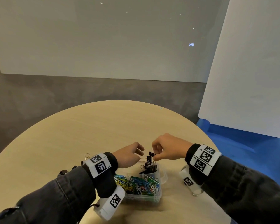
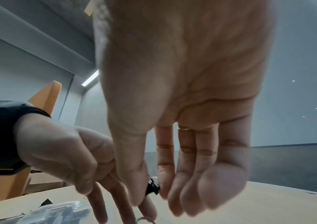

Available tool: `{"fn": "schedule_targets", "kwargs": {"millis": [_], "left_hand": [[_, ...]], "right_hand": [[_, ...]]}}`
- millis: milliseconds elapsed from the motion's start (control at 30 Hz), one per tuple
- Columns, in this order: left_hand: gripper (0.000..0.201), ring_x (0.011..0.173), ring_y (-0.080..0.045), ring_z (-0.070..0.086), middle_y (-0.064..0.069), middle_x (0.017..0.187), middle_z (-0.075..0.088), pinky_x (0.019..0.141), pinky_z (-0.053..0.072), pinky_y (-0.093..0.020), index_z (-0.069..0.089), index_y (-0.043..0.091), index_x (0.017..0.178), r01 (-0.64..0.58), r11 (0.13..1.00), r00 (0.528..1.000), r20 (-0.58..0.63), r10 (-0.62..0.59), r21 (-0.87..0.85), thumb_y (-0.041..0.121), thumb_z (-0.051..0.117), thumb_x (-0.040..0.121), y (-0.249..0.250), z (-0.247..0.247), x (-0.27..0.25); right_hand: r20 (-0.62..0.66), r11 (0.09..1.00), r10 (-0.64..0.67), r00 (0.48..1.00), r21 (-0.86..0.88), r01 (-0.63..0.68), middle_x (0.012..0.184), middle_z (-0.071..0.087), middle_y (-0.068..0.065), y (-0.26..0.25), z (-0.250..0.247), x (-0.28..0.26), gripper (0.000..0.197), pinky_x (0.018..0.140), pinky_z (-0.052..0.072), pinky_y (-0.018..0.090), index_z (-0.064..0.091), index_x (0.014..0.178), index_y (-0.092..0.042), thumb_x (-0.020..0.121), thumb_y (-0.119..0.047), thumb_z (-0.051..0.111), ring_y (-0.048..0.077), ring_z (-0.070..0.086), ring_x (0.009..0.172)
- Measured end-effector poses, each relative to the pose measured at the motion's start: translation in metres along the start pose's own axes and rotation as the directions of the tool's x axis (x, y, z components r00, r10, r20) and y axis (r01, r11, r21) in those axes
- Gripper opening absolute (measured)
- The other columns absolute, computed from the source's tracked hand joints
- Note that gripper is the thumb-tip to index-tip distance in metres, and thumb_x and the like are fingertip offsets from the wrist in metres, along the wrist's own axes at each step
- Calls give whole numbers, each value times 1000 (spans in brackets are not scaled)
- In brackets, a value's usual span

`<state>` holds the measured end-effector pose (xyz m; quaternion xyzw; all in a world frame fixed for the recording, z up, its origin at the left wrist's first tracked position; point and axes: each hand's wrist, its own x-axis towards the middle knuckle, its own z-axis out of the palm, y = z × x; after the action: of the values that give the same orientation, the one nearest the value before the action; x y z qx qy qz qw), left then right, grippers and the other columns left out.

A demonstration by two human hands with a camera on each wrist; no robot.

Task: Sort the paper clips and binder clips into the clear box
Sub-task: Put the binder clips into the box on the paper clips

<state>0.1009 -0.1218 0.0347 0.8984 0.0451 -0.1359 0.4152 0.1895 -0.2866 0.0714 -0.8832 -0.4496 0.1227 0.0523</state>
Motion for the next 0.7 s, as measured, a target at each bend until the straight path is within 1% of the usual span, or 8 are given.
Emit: {"fn": "schedule_targets", "kwargs": {"millis": [100,200,267,333,467,567,633,700], "left_hand": [[37,112,-18,53,-3,132,54,95,44,-31,47,12,130,19,994,999,-28,-17,105,8,45,93,-4,-3,1],[37,100,-16,50,-4,132,54,90,43,-28,48,11,130,34,990,998,-47,-28,139,9,48,93,-8,-3,3],[38,102,-16,53,-3,132,55,88,43,-27,48,10,131,42,991,998,-50,-36,126,7,49,92,-11,-3,3],[37,108,-21,58,-3,129,58,88,47,-31,50,9,129,48,995,998,-50,-44,90,6,51,91,-12,-3,3],[33,109,-29,61,-10,123,63,88,52,-37,56,6,123,65,994,997,-36,-62,89,5,50,91,-11,-2,2],[36,102,-22,57,-7,129,59,86,46,-31,54,6,127,70,983,998,-9,-69,172,7,48,91,-10,2,2],[33,99,-24,54,-9,126,58,82,42,-28,54,4,123,83,972,997,-22,-80,219,7,46,92,-9,4,3],[26,108,-30,57,-12,119,58,85,42,-30,55,3,115,110,960,993,-60,-98,258,8,44,92,-10,4,3]], "right_hand": [[44,1000,-13,999,-7,13,67,50,-13,-9,2,8,14,57,37,22,62,81,-20,84,-32,69,9,49,66],[82,1000,-11,997,-17,12,65,51,-9,-19,-1,15,12,55,37,22,62,80,-17,86,-28,64,9,48,62],[102,1000,-2,995,-29,5,67,54,-2,-26,-4,19,16,56,38,25,63,79,-13,88,-27,60,14,48,62],[118,998,3,993,-60,4,73,57,3,-31,-6,23,20,58,40,29,65,79,-9,89,-25,58,20,51,67],[131,980,17,991,-201,10,67,50,-3,-41,-7,31,29,55,38,25,50,61,-19,88,-24,61,23,53,73],[169,955,16,985,-295,36,73,55,3,-50,-7,37,17,55,39,26,64,78,-10,89,-23,62,24,55,74],[160,938,2,987,-343,53,66,49,1,-56,-9,40,15,50,36,23,62,78,-11,89,-21,61,26,53,71],[121,928,-10,993,-369,55,64,42,-1,-60,-11,43,18,49,35,24,55,75,-12,90,-20,60,27,51,70]]}}
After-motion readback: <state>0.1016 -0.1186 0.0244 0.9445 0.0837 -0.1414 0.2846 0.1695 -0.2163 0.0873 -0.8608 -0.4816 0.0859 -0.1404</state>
